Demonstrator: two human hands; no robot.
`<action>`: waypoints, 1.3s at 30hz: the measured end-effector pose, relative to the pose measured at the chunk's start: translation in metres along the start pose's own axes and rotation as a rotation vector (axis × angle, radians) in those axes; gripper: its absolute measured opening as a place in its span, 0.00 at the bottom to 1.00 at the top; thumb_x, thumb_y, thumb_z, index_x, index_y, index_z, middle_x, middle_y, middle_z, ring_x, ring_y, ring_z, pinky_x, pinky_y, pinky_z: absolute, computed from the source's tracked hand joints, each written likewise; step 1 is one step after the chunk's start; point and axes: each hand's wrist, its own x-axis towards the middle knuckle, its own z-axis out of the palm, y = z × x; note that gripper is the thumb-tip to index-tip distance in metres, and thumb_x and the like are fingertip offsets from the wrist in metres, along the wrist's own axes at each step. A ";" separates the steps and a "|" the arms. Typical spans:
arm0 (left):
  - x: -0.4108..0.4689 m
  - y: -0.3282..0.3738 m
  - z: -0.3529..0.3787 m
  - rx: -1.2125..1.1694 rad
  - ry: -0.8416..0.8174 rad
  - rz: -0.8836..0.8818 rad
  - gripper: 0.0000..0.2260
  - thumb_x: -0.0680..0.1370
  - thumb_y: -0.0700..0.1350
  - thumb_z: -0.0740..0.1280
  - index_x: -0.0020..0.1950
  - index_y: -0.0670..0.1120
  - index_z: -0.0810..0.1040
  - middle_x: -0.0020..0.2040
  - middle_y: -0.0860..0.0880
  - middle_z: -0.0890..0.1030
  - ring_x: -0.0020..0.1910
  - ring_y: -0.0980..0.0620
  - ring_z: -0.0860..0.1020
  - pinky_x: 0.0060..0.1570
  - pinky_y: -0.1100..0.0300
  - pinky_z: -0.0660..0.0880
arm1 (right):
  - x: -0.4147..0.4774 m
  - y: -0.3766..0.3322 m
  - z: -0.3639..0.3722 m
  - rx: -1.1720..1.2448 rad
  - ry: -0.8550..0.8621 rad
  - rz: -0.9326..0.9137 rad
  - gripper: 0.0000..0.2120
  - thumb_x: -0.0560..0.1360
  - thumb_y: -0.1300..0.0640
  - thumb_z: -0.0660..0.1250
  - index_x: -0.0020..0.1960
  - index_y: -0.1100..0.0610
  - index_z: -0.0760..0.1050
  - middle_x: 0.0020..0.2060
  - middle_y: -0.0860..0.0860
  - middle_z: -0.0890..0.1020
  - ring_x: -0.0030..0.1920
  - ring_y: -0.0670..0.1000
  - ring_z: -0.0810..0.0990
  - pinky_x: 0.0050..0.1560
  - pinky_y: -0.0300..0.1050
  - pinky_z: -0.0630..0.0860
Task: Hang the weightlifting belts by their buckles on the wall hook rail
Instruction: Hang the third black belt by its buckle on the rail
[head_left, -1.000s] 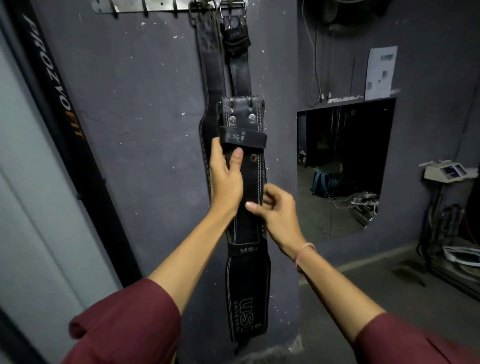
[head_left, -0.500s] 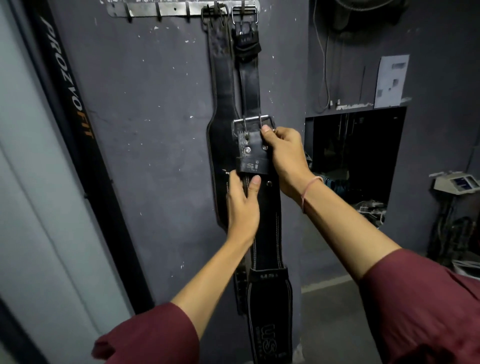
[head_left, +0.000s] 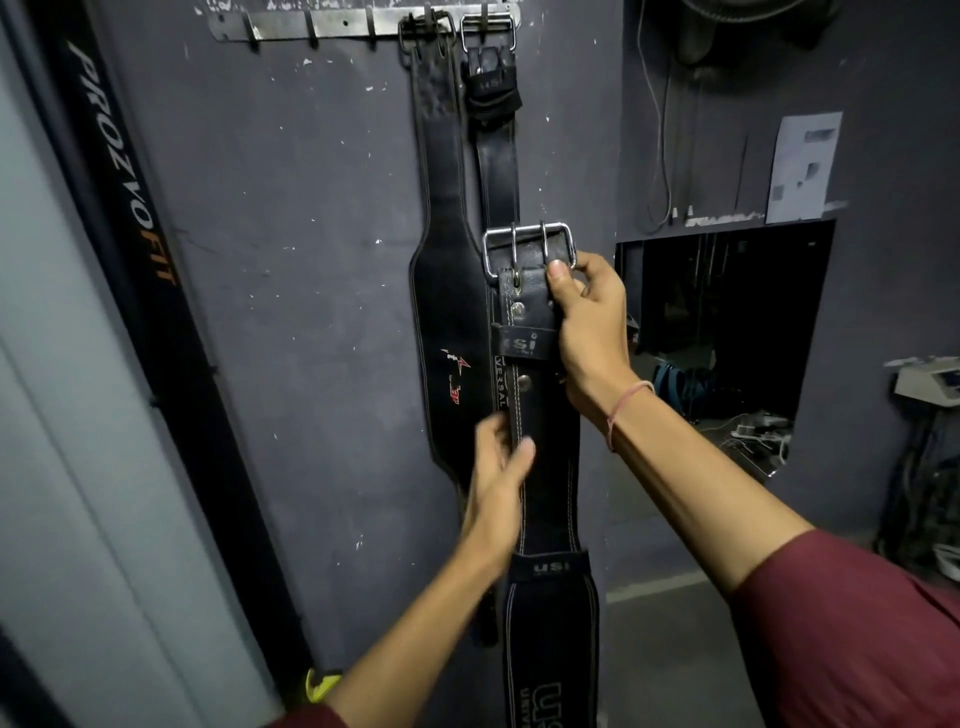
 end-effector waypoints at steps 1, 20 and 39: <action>0.013 0.017 0.001 -0.047 0.050 0.043 0.23 0.74 0.54 0.64 0.69 0.52 0.68 0.68 0.44 0.74 0.68 0.47 0.73 0.72 0.50 0.67 | 0.000 0.001 -0.002 0.023 -0.006 -0.002 0.07 0.83 0.62 0.61 0.60 0.58 0.71 0.39 0.54 0.81 0.35 0.46 0.80 0.39 0.40 0.78; 0.150 0.075 -0.037 0.105 0.322 0.353 0.09 0.82 0.49 0.63 0.47 0.52 0.81 0.55 0.45 0.80 0.57 0.46 0.80 0.63 0.45 0.75 | 0.040 0.075 0.037 -0.016 -0.139 0.012 0.05 0.82 0.63 0.61 0.57 0.55 0.71 0.43 0.57 0.84 0.41 0.50 0.84 0.41 0.46 0.82; 0.334 0.136 -0.093 0.237 0.613 0.710 0.18 0.85 0.49 0.55 0.41 0.44 0.75 0.34 0.51 0.76 0.39 0.42 0.77 0.38 0.52 0.67 | 0.196 0.090 0.190 -0.474 0.213 -0.422 0.17 0.85 0.55 0.52 0.41 0.59 0.70 0.31 0.49 0.73 0.31 0.46 0.69 0.36 0.46 0.55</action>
